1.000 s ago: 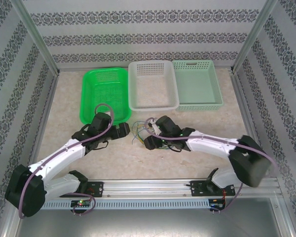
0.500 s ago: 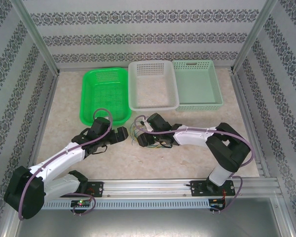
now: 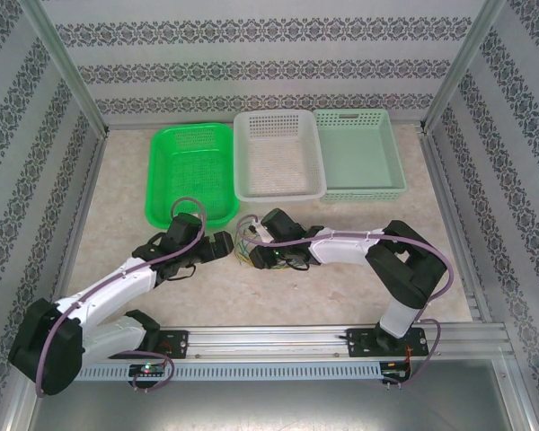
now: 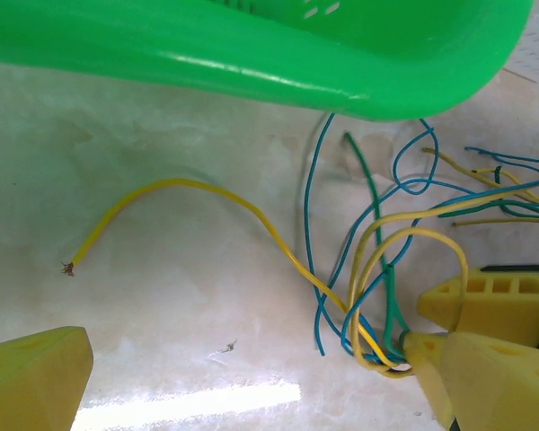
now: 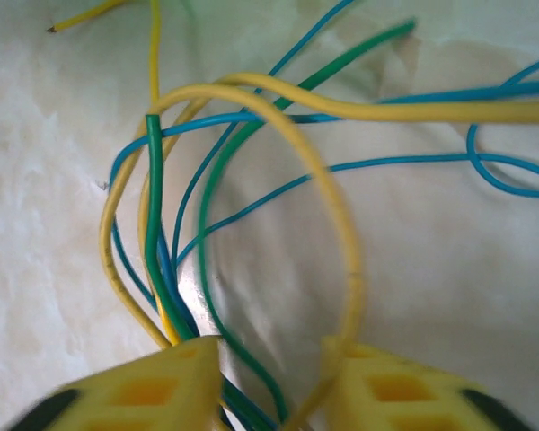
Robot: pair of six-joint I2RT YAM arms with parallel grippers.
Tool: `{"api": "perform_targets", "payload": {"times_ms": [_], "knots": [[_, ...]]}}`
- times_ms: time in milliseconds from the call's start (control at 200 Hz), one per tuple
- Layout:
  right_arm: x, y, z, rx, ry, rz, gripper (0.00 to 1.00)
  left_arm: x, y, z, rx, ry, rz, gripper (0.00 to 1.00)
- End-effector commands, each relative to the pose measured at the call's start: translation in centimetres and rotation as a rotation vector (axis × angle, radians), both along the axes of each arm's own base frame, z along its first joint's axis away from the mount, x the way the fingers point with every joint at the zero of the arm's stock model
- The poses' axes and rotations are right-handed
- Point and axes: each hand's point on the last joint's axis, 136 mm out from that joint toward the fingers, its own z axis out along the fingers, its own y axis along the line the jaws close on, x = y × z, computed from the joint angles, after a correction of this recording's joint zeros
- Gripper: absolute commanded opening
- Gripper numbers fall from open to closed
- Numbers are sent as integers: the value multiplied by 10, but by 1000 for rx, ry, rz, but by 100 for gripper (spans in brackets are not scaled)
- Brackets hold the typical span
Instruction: Untangle the cables
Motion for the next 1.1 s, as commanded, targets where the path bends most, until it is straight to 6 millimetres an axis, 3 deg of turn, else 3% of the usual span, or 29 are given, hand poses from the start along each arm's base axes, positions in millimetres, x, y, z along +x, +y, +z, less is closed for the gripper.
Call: {"api": "perform_targets", "payload": {"times_ms": [0, 120, 275, 380, 470, 595, 739, 934, 1099], "knots": [[-4, 7, -2, 4, 14, 23, 13, 7, -3, 6, -16, -18, -2, 100], [0, 2, 0, -3, -9, -13, 0, 7, -4, 6, -20, -14, -5, 100], [5, -15, 20, 12, -72, -75, 0, 4, -8, 1, -17, 17, -39, 100], [8, -30, 32, 23, -92, -123, 0, 4, -22, -1, -43, 32, -106, 100], [8, -41, 38, 20, -89, -160, 7, 4, -40, 1, -74, 32, -177, 100], [9, -44, 61, 97, -106, -191, 31, 2, -62, 3, -71, 23, -273, 99], [11, -57, 75, 114, -122, -245, 44, 4, -80, 12, -80, -21, -331, 97], [12, -104, 49, 16, -42, -393, 49, 5, -96, 21, -104, -60, -383, 93], [8, -135, 37, 22, 6, -504, 55, 5, -97, 28, -106, -91, -396, 90]]}}
